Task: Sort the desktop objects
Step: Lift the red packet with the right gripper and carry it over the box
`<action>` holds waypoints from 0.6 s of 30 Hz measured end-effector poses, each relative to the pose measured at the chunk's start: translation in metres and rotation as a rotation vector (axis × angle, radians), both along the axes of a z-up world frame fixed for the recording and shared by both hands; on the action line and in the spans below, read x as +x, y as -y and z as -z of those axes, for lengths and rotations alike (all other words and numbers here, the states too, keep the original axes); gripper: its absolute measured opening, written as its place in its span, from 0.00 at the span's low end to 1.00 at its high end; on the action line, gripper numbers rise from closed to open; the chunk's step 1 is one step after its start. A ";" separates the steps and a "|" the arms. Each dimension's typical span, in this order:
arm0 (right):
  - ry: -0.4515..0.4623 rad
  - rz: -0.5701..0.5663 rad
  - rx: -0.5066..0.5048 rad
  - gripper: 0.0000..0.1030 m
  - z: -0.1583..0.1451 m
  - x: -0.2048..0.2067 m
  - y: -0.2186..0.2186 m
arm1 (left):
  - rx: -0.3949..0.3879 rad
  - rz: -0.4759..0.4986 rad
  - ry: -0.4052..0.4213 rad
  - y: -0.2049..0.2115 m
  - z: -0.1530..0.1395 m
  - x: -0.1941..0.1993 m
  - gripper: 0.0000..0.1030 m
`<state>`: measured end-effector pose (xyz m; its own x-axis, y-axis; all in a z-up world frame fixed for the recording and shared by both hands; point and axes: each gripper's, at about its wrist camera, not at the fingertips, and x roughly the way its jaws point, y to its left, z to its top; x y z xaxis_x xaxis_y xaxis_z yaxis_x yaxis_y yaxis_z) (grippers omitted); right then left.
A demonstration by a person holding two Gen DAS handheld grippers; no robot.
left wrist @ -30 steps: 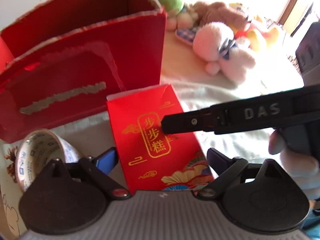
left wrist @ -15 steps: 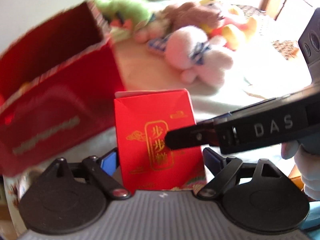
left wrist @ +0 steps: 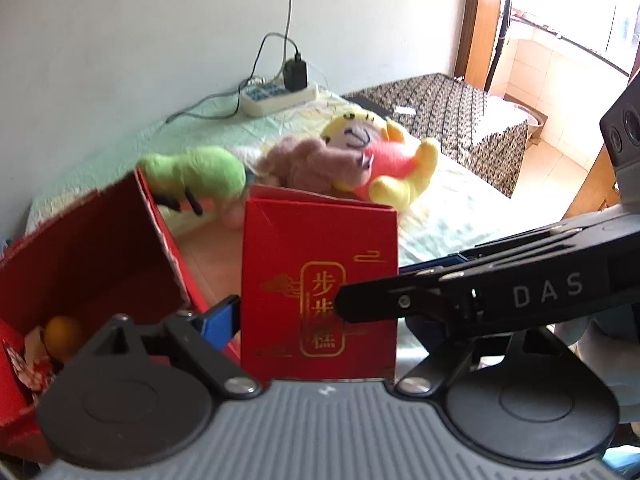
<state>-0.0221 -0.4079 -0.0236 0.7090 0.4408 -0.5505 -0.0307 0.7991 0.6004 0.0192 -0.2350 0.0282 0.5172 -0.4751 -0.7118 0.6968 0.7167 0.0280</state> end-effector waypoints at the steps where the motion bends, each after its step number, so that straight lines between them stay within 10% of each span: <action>1: 0.022 0.007 -0.001 0.41 -0.007 0.003 0.000 | -0.012 0.001 0.026 -0.002 -0.009 0.003 0.84; 10: 0.191 -0.041 -0.081 0.41 -0.063 0.068 -0.038 | -0.087 -0.081 0.170 -0.044 -0.056 0.056 0.84; 18: 0.114 -0.184 -0.191 0.41 -0.056 0.147 -0.101 | -0.093 -0.180 0.041 -0.104 -0.029 0.119 0.83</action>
<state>0.1249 -0.3066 0.0322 0.6888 0.4639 -0.5571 -0.2448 0.8722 0.4235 0.1377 -0.1312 0.0572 0.6273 -0.4352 -0.6458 0.5567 0.8305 -0.0190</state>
